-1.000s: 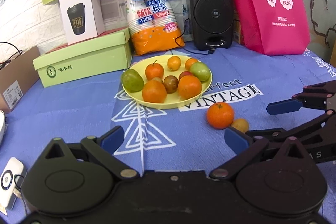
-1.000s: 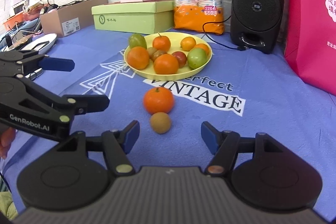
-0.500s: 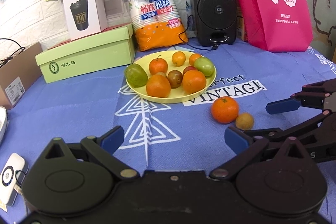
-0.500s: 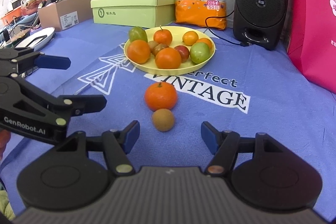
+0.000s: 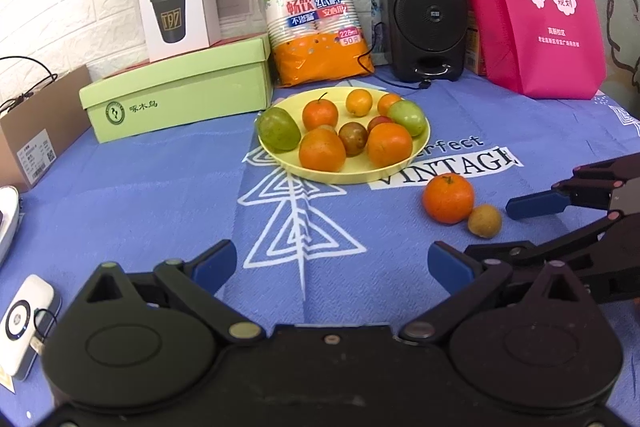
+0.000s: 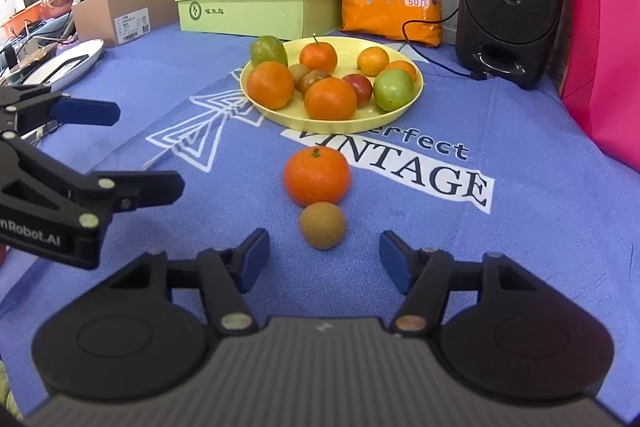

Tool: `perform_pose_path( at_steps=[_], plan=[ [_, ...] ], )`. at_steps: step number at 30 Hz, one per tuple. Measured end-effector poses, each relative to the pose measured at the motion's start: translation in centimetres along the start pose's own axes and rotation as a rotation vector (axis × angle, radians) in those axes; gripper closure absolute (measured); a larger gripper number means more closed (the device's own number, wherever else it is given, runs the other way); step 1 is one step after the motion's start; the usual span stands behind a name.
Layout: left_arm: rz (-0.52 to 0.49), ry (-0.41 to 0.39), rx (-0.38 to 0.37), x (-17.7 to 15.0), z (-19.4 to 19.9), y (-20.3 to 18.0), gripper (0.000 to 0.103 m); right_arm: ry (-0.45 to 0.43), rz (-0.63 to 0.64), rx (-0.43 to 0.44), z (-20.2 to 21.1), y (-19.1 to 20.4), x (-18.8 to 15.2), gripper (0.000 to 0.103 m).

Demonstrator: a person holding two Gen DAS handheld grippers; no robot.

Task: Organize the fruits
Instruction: 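Move both tools back toward the remaining orange and kiwi on the cloth, then grasp the orange with the left tool while the right tool grasps a kiwi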

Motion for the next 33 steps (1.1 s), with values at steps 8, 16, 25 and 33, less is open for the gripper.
perform_pose_path(
  at_steps=[8,16,25,33],
  plan=[
    [0.016,0.008,0.011,-0.2,-0.2,0.3,0.0,0.008,0.023,-0.004,-1.1,0.3,0.9,0.071],
    [-0.008,0.001,-0.005,0.2,0.0,-0.8,0.0,0.014,0.029,0.005,-0.5,0.5,0.7,0.078],
    [-0.086,-0.026,-0.067,1.1,-0.7,-5.1,0.0,-0.004,-0.028,-0.04,3.3,-2.9,-1.9,0.078],
    [-0.102,-0.027,-0.114,1.3,-2.0,-8.6,0.0,-0.016,-0.066,-0.054,5.3,-4.5,-3.1,0.078]
  ],
)
Point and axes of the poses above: each gripper's, at about its wrist camera, not at the fingertips, and z roughly against the way its jaws point, y to its left, x to its top, the point moved 10 cm from there along -z, roughly the way its jaws point, and after that the axes turned 11 degrees about x, right-handed, at the moved point
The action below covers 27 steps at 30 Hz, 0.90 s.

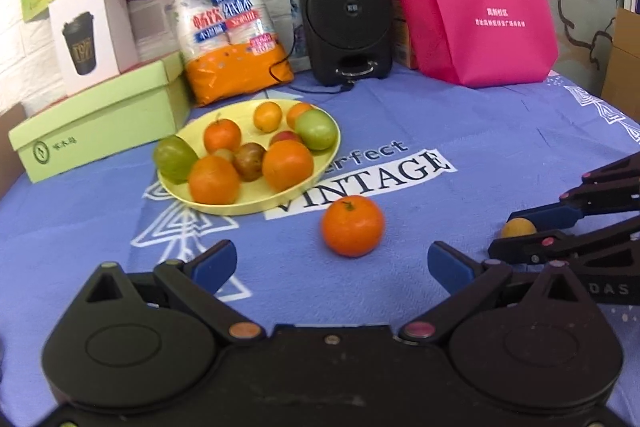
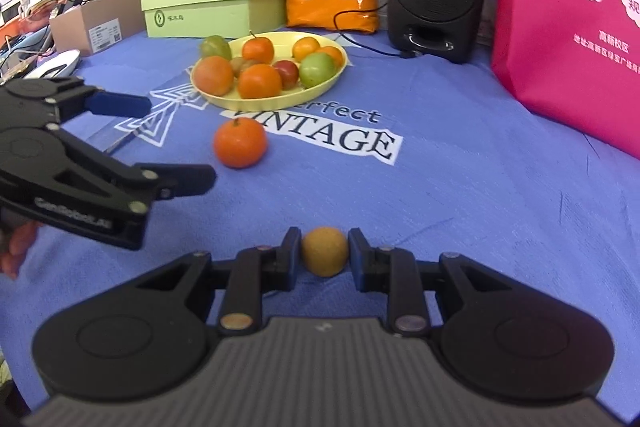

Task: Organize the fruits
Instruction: 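Grasp the orange with the left tool while the right tool grasps a kiwi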

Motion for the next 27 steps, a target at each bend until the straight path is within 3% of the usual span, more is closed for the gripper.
perform_pose_path(
  at_steps=[6,10,15,19,27],
  plan=[
    [0.034,0.024,-0.046,0.7,-2.2,-1.2,0.014,-0.002,-0.002,0.002,0.0,0.1,0.1,0.078],
    [0.019,0.044,-0.058,0.5,-3.4,-1.8,0.029,-0.002,-0.003,0.008,0.0,0.0,0.1,0.078],
    [0.032,0.056,-0.071,0.7,-4.6,-2.2,0.037,-0.003,-0.006,0.011,-0.1,-0.1,0.2,0.078],
    [0.03,0.062,-0.056,1.1,-5.2,-2.2,0.062,-0.002,-0.008,0.014,-0.2,-0.1,0.2,0.078],
    [0.033,0.069,-0.069,1.2,-5.1,-1.9,0.064,-0.002,-0.01,0.014,-0.2,-0.1,0.2,0.078]
  ],
)
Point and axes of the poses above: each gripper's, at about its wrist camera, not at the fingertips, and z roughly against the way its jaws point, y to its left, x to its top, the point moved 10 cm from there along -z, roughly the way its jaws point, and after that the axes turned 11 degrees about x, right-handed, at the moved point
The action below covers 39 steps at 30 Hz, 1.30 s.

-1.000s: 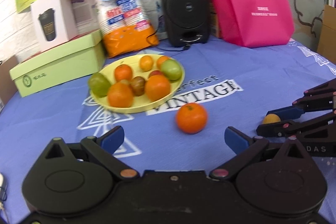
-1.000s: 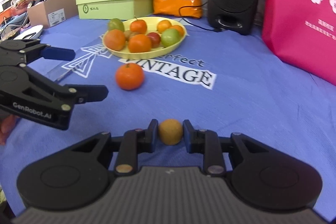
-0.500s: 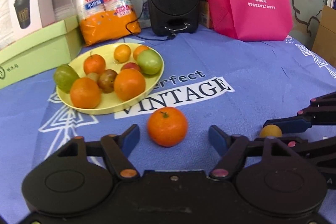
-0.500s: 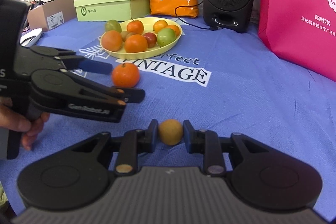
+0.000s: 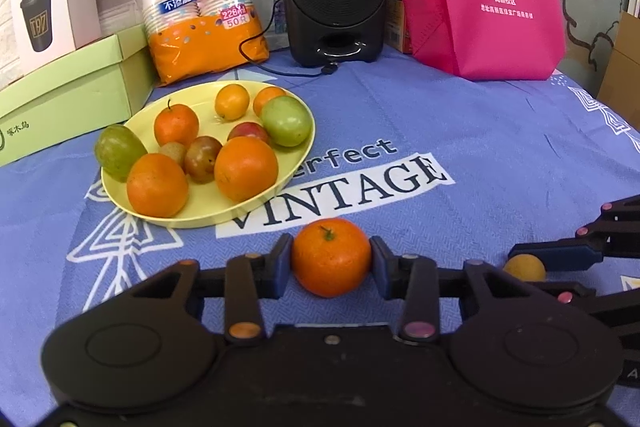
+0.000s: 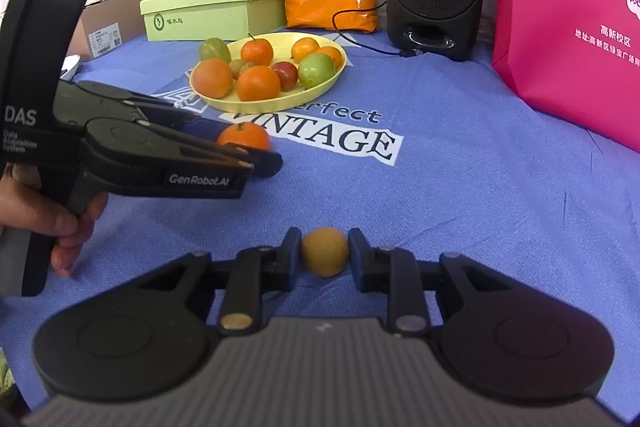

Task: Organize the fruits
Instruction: 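Grasp the orange with the left tool while the right tool grasps a kiwi, then carry the orange and kiwi onto the yellow plate and open both tools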

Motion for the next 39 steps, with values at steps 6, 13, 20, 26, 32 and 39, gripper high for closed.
perform_pose_path(
  at_steps=[6,13,20,26,32,39],
  plan=[
    [-0.008,-0.004,0.005,-0.5,1.1,0.2,0.064,0.001,0.0,-0.002,0.0,0.0,0.0,0.078],
    [0.007,-0.023,0.025,-0.9,3.2,1.7,0.064,0.0,0.007,0.01,0.0,1.1,0.1,0.078],
    [0.035,-0.083,0.074,1.5,5.6,5.2,0.064,-0.045,0.042,0.04,0.3,3.1,3.2,0.078],
    [0.012,-0.125,0.12,4.6,6.2,7.9,0.063,-0.093,0.086,0.048,0.2,3.9,7.8,0.078],
    [-0.023,-0.112,0.16,7.9,2.8,10.2,0.063,-0.121,0.114,0.065,-1.3,4.0,12.7,0.078],
    [0.002,-0.076,0.169,8.8,-1.5,12.2,0.063,-0.108,0.115,0.078,-5.1,3.3,16.6,0.078]
  ],
)
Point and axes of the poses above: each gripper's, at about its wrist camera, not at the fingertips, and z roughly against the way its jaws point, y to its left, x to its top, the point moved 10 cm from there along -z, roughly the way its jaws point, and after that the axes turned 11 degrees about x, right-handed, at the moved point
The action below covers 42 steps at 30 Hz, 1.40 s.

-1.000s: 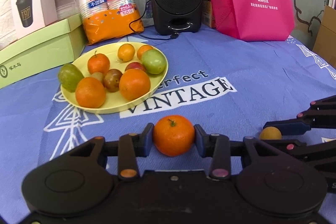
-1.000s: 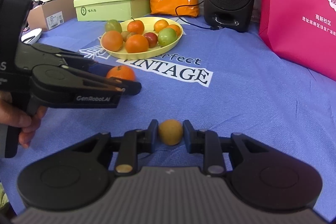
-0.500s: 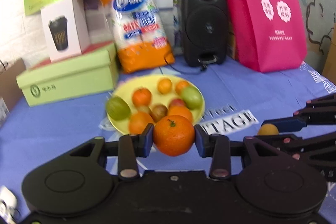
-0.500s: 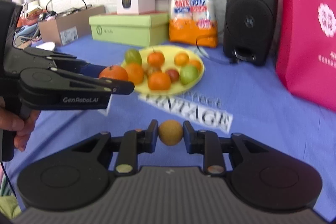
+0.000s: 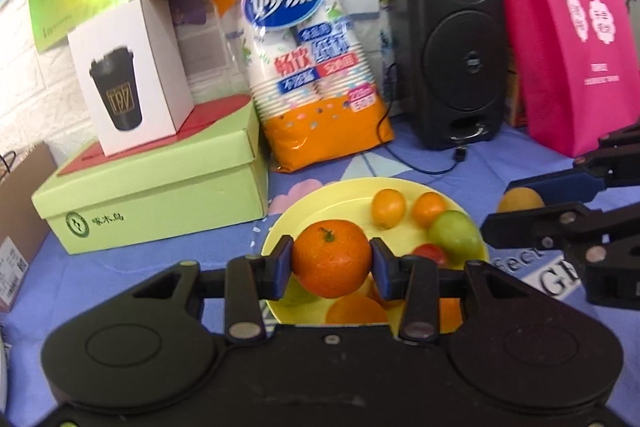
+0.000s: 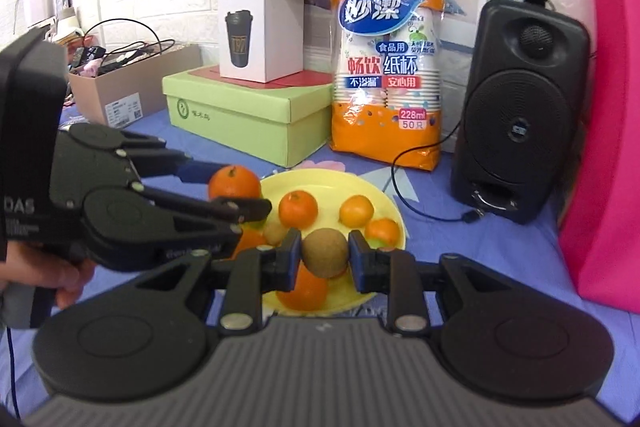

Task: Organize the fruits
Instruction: 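Carry the orange and kiwi onto the yellow plate and open both tools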

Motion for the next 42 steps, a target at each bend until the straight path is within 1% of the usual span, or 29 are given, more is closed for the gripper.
perform_pose_path(
  at_steps=[6,9,12,25,30,42],
  plan=[
    [0.008,0.035,0.02,-0.4,-2.9,0.3,0.062,0.052,0.001,-0.019,-4.8,-1.4,0.6,0.078],
    [0.009,0.037,0.039,-0.4,-3.5,0.6,0.062,0.065,-0.009,-0.028,-6.5,-2.1,0.7,0.078],
    [0.006,0.033,0.041,-0.2,-3.8,0.6,0.062,0.075,-0.007,-0.032,-7.6,-2.4,0.7,0.078],
    [0.005,0.034,0.026,-0.1,-3.9,0.6,0.062,0.081,-0.001,-0.025,-8.6,-3.0,0.8,0.078],
    [0.003,0.032,0.021,-0.2,-3.7,0.6,0.062,0.086,-0.019,-0.02,-9.0,-3.3,0.9,0.078],
    [0.004,0.028,0.025,-0.4,-3.3,0.6,0.062,0.097,-0.009,-0.022,-9.8,-3.1,0.5,0.078]
  ],
)
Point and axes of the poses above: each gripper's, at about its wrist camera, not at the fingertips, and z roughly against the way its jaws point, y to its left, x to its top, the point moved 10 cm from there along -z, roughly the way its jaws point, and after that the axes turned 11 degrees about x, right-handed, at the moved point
